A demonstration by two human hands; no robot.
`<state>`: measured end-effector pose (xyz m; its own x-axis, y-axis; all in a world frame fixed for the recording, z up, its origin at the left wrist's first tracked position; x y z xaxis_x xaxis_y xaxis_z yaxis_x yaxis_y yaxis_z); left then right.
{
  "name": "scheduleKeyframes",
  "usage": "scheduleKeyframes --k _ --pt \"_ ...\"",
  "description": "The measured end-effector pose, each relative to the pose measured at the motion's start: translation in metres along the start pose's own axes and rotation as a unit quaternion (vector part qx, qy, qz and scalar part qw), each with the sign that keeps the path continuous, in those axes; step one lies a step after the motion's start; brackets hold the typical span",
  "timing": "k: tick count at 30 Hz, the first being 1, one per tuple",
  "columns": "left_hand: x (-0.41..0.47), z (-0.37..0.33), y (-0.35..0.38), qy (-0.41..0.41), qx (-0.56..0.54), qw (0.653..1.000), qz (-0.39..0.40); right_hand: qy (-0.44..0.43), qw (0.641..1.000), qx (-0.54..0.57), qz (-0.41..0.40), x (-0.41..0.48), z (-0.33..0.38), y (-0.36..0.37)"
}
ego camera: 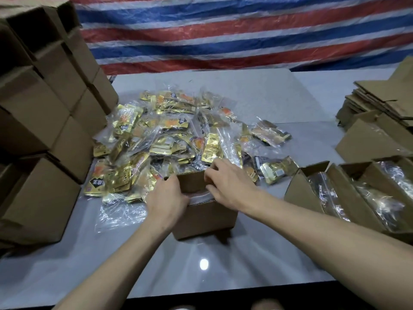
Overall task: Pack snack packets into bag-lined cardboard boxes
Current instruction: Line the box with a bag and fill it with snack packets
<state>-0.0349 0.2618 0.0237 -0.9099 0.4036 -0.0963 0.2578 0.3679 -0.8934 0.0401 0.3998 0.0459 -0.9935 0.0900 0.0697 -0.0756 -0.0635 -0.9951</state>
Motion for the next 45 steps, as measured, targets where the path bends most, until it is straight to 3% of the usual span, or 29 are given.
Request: scheduleKeyframes --k 2,5,9,11,14,18,23,30,34,38,45 --pt "0.004 -0.006 0.001 0.001 0.018 1.0 0.0 -0.044 0.999 0.018 -0.003 -0.006 0.006 -0.003" --pt "-0.001 -0.015 0.004 0.009 0.05 0.999 0.0 -0.07 0.985 -0.045 0.149 -0.016 0.005 0.012" --pt "-0.019 -0.029 0.002 0.146 0.135 0.978 -0.057 -0.048 0.961 -0.079 0.261 -0.021 -0.004 0.031" --pt "-0.029 -0.031 0.008 0.227 0.137 0.964 -0.009 -0.041 0.95 -0.083 0.297 -0.018 0.0 0.034" --pt "-0.035 -0.016 0.021 0.182 0.118 0.964 0.153 -0.025 0.941 -0.071 0.329 -0.012 0.004 0.035" --pt "-0.029 -0.009 0.027 0.18 0.181 0.944 0.211 -0.034 0.941 -0.064 0.331 -0.007 0.002 0.037" --pt "-0.017 -0.013 0.031 0.152 0.242 0.92 0.269 -0.038 0.973 -0.035 0.223 -0.02 -0.006 0.031" --pt "-0.019 -0.022 0.036 0.233 0.223 0.933 0.159 -0.026 0.961 -0.064 0.269 -0.045 0.003 0.034" --pt "-0.034 -0.026 0.03 0.336 0.124 0.929 0.091 -0.023 0.962 -0.044 0.267 -0.058 -0.007 0.027" --pt "-0.036 -0.038 0.025 0.335 0.117 0.93 0.098 -0.026 0.962 -0.039 0.269 -0.072 -0.021 0.018" --pt "-0.036 -0.083 -0.002 0.425 0.142 0.892 0.054 -0.01 0.972 -0.005 0.236 -0.084 -0.053 -0.017"
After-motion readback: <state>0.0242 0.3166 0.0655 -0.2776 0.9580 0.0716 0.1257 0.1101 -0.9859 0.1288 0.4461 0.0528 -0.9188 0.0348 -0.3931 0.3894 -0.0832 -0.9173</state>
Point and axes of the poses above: each hand's wrist, its own x-axis towards the middle knuckle, its own y-axis out of the palm, z = x × y, the point moved 5 cm from there along x, towards the middle knuckle, and after that the axes turned 6 degrees about -x, right-handed, at the moved point
